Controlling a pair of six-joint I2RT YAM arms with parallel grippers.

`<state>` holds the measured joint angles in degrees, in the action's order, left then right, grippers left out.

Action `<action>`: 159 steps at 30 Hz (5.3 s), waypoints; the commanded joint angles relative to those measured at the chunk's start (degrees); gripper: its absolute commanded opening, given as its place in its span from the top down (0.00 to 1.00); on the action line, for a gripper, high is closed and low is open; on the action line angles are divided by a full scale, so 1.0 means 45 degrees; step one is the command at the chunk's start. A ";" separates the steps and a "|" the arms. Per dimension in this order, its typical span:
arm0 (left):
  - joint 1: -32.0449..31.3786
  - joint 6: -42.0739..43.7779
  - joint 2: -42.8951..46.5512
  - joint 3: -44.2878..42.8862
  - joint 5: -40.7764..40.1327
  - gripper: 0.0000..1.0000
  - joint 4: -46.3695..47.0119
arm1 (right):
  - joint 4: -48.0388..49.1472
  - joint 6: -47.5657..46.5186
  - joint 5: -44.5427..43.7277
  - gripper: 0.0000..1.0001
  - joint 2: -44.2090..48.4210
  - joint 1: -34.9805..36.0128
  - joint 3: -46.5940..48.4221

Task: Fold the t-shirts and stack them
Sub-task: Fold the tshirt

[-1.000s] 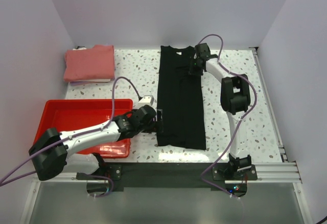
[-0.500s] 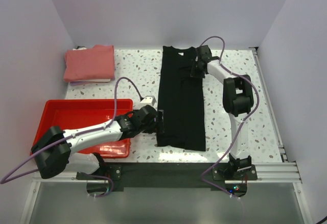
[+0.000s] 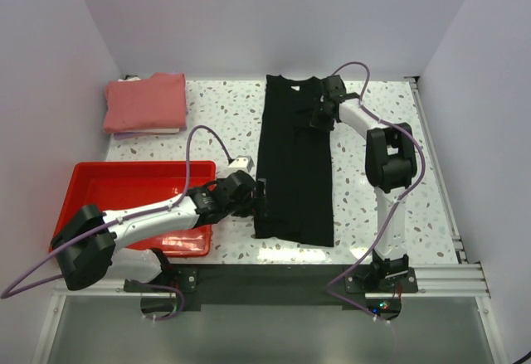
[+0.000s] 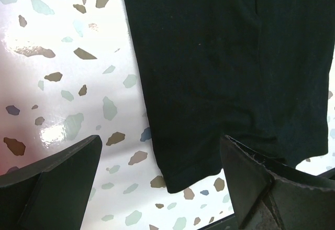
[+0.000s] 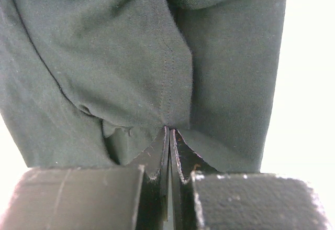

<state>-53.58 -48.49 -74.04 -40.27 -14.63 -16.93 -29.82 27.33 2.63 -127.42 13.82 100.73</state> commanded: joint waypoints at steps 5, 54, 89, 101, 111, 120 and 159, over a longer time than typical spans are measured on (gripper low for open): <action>0.0130 -0.0064 -0.0050 -0.0153 0.0263 0.00 0.0559 | -0.0502 0.0645 -0.0293 0.90 0.0658 -0.0025 -0.0294; -0.0730 -0.0435 -0.1221 0.1723 0.3428 0.74 0.1946 | -0.0619 0.0236 0.0761 0.01 1.5970 -0.0084 -1.2383; -0.0730 -0.0631 -0.0109 0.2504 0.2783 1.00 0.1965 | -0.1166 0.3164 0.0997 0.46 1.4742 0.5033 -1.6544; -0.0730 -0.0534 0.0027 0.2076 0.2842 1.00 0.2160 | -0.0346 0.3165 0.0724 1.00 1.4915 0.5092 -1.6310; -0.0281 0.0969 -0.0245 -0.0208 0.1614 1.00 0.1732 | -0.0834 0.1837 -0.2005 1.00 1.4800 0.5092 -1.3382; 0.1242 0.2394 -0.1258 -0.2885 0.0537 1.00 0.2373 | 0.1001 0.1173 -0.2871 1.00 1.2770 0.4195 -1.1194; 0.5442 0.5326 -1.0205 -1.1477 0.3155 1.00 0.2298 | 0.2409 0.0137 -0.2148 1.00 0.4605 0.0366 -0.4163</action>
<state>-29.93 -26.98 -118.21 -87.68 -0.71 -7.05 -20.12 28.80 -6.46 -104.79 16.23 78.37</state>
